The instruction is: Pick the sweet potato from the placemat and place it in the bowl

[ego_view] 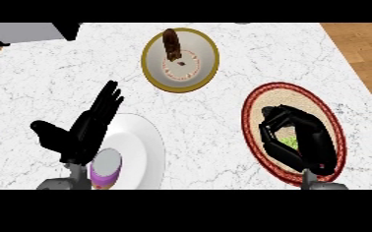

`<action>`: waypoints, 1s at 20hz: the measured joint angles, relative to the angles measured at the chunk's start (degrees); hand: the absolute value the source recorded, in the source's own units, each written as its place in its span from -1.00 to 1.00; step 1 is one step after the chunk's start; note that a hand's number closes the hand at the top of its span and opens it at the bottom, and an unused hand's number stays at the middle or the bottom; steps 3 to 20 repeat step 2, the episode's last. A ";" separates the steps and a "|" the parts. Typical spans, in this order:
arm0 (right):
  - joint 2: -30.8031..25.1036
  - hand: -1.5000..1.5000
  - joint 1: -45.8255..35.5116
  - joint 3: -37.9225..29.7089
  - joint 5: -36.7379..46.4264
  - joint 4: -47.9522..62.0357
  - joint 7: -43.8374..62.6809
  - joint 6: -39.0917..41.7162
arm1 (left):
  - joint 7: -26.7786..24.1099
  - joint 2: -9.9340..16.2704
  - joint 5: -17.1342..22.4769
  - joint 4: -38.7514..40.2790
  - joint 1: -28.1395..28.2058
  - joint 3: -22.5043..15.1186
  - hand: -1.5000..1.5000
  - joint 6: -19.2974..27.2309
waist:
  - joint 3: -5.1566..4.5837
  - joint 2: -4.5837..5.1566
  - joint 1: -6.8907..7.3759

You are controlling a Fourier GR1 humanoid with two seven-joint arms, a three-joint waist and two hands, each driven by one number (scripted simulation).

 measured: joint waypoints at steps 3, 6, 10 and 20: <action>-1.28 1.00 8.72 1.71 0.16 -3.80 -2.88 2.28 | 0.20 0.12 0.10 -0.33 0.18 0.16 0.00 0.05 | -0.01 0.12 -0.15; -1.28 1.00 8.72 1.71 0.16 -3.80 -2.88 2.28 | 0.20 0.12 0.10 -0.33 0.18 0.16 0.00 0.05 | -0.01 0.12 -0.15; -1.28 1.00 8.72 1.71 0.16 -3.80 -2.88 2.28 | 0.20 0.12 0.10 -0.33 0.18 0.16 0.00 0.05 | -0.01 0.12 -0.15; -1.28 1.00 8.72 1.71 0.16 -3.80 -2.88 2.28 | 0.20 0.12 0.10 -0.33 0.18 0.16 0.00 0.05 | -0.01 0.12 -0.15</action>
